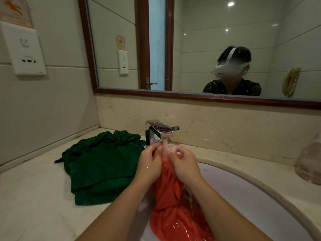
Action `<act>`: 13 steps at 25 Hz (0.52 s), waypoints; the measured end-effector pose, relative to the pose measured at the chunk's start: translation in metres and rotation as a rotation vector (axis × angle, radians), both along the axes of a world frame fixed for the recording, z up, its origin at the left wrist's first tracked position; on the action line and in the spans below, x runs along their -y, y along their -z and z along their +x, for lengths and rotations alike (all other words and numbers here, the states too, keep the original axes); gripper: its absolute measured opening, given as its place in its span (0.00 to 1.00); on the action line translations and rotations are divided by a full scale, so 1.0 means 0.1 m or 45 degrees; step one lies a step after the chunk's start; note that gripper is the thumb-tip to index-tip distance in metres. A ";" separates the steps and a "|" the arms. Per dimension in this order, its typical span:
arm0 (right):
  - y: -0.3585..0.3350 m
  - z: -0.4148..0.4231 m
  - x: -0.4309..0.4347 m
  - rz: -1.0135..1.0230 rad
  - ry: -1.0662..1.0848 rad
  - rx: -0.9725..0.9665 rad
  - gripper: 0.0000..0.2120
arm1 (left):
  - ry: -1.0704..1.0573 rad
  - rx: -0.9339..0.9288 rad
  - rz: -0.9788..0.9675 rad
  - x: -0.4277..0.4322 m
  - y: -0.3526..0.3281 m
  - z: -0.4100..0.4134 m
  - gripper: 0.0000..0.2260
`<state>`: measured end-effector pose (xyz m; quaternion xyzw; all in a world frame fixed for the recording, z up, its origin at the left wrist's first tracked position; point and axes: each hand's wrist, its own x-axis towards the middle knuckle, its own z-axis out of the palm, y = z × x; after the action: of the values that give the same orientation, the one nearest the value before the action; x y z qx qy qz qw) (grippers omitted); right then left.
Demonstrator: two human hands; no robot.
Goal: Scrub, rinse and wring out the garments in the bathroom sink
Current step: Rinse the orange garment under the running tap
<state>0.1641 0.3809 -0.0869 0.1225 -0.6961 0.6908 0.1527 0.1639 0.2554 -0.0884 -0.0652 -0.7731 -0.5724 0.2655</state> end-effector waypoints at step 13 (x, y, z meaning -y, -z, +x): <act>0.01 -0.02 -0.01 0.093 0.088 -0.086 0.04 | -0.182 -0.103 -0.060 0.00 0.01 -0.02 0.07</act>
<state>0.1623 0.3815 -0.0874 0.1270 -0.7191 0.6547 0.1954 0.1617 0.2558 -0.0891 -0.0393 -0.7777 -0.5305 0.3351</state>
